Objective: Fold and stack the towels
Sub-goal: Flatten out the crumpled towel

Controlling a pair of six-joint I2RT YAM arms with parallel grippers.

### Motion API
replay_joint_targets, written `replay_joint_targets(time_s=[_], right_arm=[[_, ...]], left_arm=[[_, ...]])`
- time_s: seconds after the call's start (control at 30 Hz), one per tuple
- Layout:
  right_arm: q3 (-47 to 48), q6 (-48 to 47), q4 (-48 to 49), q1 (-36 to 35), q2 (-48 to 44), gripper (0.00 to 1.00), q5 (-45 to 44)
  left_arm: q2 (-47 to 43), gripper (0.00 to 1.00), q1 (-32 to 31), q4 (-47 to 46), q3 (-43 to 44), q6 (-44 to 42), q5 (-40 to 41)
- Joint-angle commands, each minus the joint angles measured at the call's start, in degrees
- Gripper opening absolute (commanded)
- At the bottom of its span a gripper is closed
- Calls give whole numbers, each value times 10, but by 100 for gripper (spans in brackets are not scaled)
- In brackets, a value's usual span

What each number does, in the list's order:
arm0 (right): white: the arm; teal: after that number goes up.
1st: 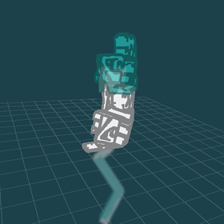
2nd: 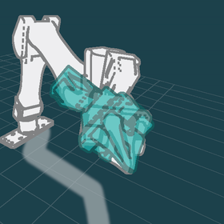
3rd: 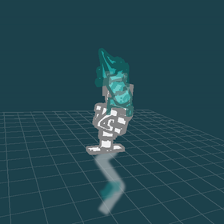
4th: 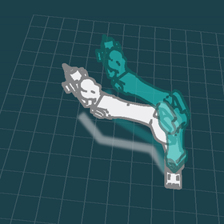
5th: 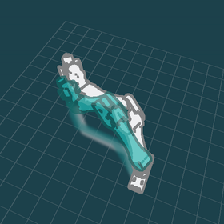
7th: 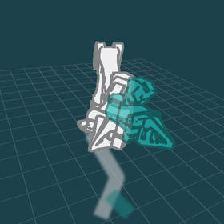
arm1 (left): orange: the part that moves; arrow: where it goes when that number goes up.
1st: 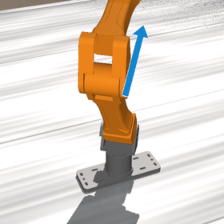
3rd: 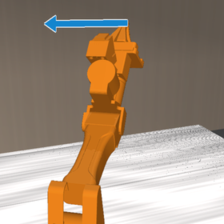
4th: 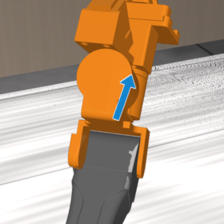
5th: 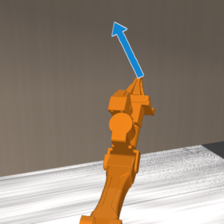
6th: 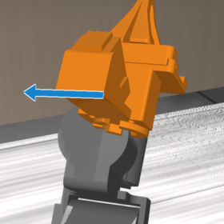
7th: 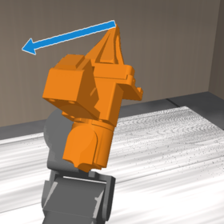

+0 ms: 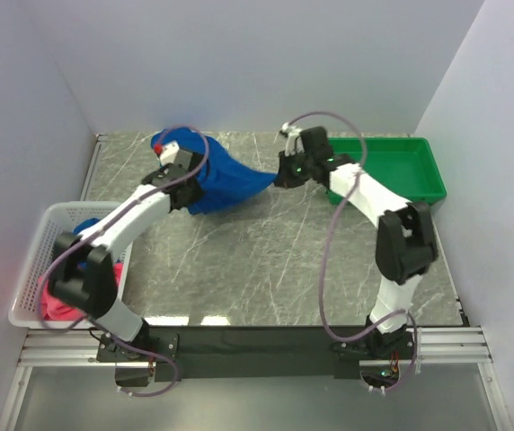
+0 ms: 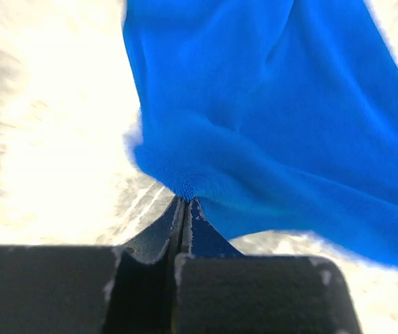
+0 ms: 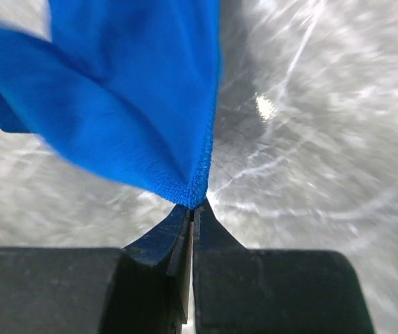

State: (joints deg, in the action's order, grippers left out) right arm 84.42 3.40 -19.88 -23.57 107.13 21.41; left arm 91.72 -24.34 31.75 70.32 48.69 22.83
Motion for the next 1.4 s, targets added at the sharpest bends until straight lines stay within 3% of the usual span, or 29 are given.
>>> replay_joint_targets(time_s=[0.0, 0.13, 0.23, 0.27, 0.33, 0.37, 0.4, 0.47, 0.5, 0.53, 0.6, 0.7, 0.73, 0.87, 1.0, 1.07, 1.27, 1.37], right_arm=[[14, 55, -88, 4, -98, 0, 28], [-97, 107, -103, 3, -202, 0, 43], [-205, 133, -106, -3, -297, 0, 22], [-292, 144, -131, -26, -387, 0, -15], [-332, 155, -140, -34, -432, 0, -23], [-353, 162, -143, -38, -452, 2, -25], [-369, 167, -147, -41, -470, 12, -28], [-408, 179, -162, -55, -512, 36, -27], [-417, 181, -169, -56, -523, 55, -29], [-427, 183, -176, -60, -532, 62, -32], [-429, 185, -188, -64, -558, 73, -37], [-422, 179, -188, -64, -569, 76, -49], [-422, 176, -182, -65, -566, 75, -49], [-431, 183, -106, -86, -507, 69, -24], [-404, 184, -48, -127, -429, 48, -53], [-389, 180, -21, -160, -373, 43, -60], [-359, 187, 48, -200, -236, 29, -50], [-365, 199, 75, -205, -185, 28, -37]], left_arm=[[-97, 1, 1, 110, 32, -61, 22], [-159, 1, 1, 161, -3, -77, -53], [-203, 1, 1, 179, -73, -76, -138], [-263, 1, -2, 166, -156, -66, -207], [-296, 1, -4, 162, -195, -55, -245], [-311, 1, -6, 159, -212, -44, -259], [-324, 1, -6, 159, -226, -36, -269], [-361, 21, -11, 161, -255, -28, -303], [-371, 31, -11, 163, -265, -25, -317], [-389, 54, -14, 167, -267, -23, -335], [-406, 64, -14, 176, -266, -18, -337], [-424, 89, -15, 187, -259, -12, -308], [-420, 91, -15, 183, -261, -11, -302], [-386, 85, -15, 122, -297, -5, -296], [-339, 70, -14, 50, -300, 4, -262], [-305, 68, -15, 22, -292, 0, -245], [-194, 58, -14, -23, -232, -25, -201], [-127, 53, -14, -51, -203, -27, -188]])
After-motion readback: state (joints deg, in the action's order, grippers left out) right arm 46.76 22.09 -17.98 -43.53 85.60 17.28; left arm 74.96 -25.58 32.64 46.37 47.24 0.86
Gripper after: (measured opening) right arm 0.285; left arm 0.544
